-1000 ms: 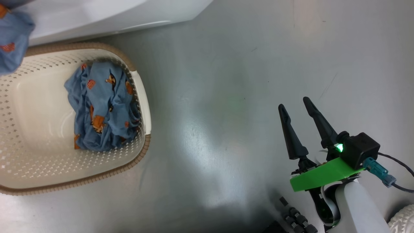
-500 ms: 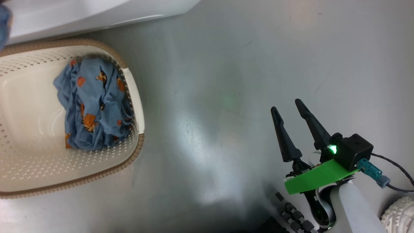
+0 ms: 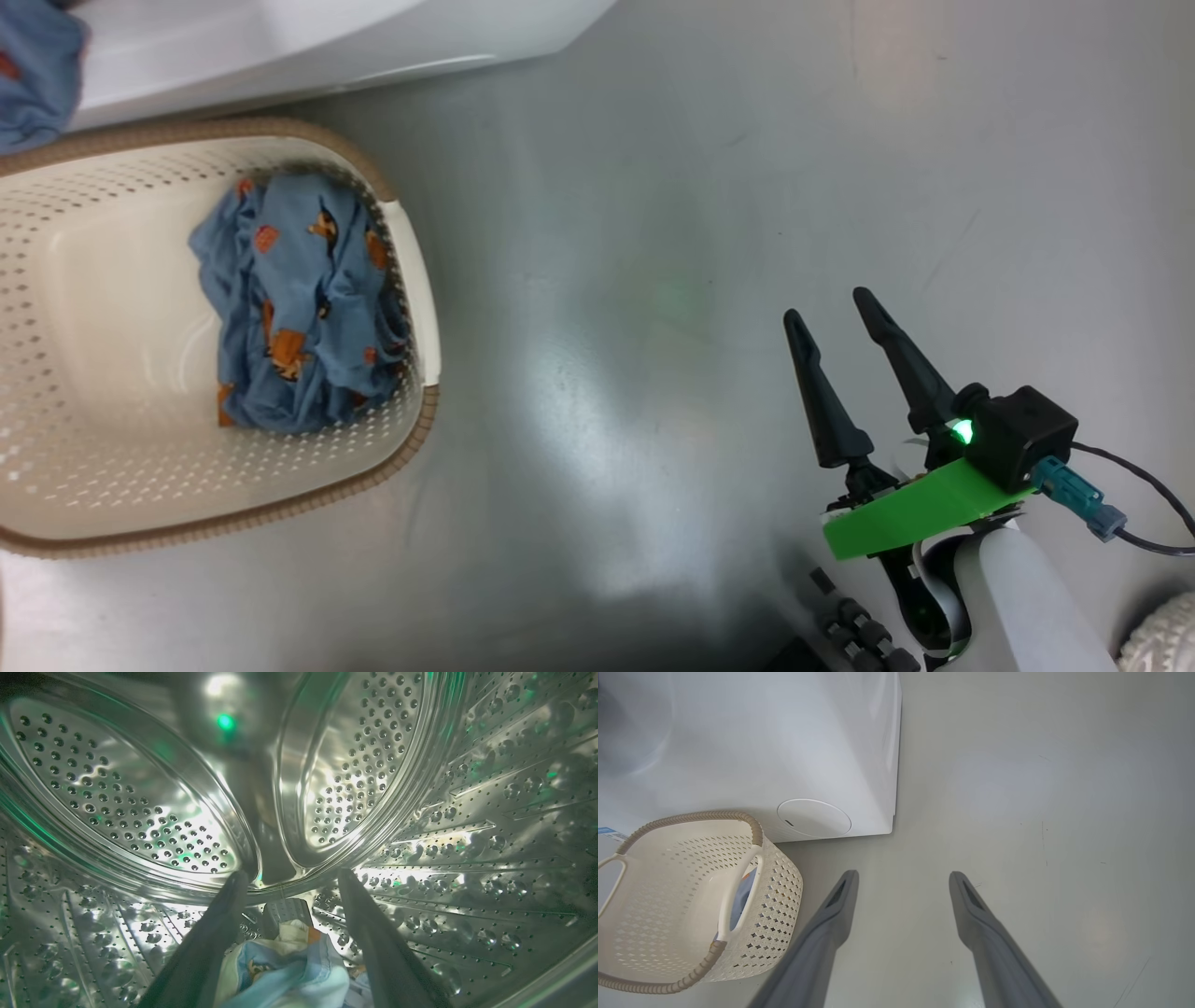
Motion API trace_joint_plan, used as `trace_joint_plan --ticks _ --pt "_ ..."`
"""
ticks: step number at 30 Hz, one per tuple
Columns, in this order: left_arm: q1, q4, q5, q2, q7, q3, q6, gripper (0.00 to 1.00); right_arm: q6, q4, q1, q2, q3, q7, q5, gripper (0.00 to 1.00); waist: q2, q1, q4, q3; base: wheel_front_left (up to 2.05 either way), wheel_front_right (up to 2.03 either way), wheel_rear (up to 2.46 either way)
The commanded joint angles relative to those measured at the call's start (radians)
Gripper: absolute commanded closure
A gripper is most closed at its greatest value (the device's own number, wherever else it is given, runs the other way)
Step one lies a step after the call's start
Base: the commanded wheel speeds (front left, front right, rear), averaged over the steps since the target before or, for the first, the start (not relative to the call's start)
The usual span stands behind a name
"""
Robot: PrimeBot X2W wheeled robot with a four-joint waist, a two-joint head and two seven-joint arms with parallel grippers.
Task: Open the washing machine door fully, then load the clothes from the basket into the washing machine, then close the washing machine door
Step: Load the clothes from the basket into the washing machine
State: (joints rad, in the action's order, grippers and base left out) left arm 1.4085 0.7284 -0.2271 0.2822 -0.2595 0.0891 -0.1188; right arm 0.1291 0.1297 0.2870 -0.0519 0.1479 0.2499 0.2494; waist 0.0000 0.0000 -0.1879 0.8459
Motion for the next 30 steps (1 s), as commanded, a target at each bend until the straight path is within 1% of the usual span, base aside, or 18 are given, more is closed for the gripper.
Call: trace_joint_plan --ticks 1,9,18,25,30 --pt "-0.028 -0.016 -0.009 0.031 -0.002 -0.011 0.001 0.00 0.002 -0.013 -0.021 0.002 0.014 0.012 0.001 0.00 0.0000 0.0000 0.013 -0.009 0.00 0.00 0.00" --pt "-0.069 0.003 -0.020 0.003 -0.002 -0.023 -0.002 0.00 0.002 -0.004 -0.007 0.002 -0.006 0.012 -0.011 0.00 0.0000 0.0000 0.051 -0.052 0.00 0.00 0.00" --pt "-0.145 -0.008 -0.024 -0.048 -0.002 -0.018 -0.004 0.00 0.002 0.019 0.003 0.002 -0.024 0.012 -0.024 0.00 0.0000 0.0000 0.101 -0.119 0.00 0.00 0.00" --pt "-0.216 -0.062 -0.034 -0.064 -0.002 -0.024 -0.006 0.00 0.002 0.020 0.011 0.002 -0.034 0.012 -0.028 0.00 0.0000 0.0000 0.123 -0.139 0.00 0.00 0.00" --pt "-0.323 -0.151 -0.041 -0.058 -0.002 -0.033 -0.008 0.00 0.002 0.018 0.012 0.002 -0.046 0.012 -0.031 0.00 0.0000 0.0000 0.134 -0.147 0.00 0.00 0.00"
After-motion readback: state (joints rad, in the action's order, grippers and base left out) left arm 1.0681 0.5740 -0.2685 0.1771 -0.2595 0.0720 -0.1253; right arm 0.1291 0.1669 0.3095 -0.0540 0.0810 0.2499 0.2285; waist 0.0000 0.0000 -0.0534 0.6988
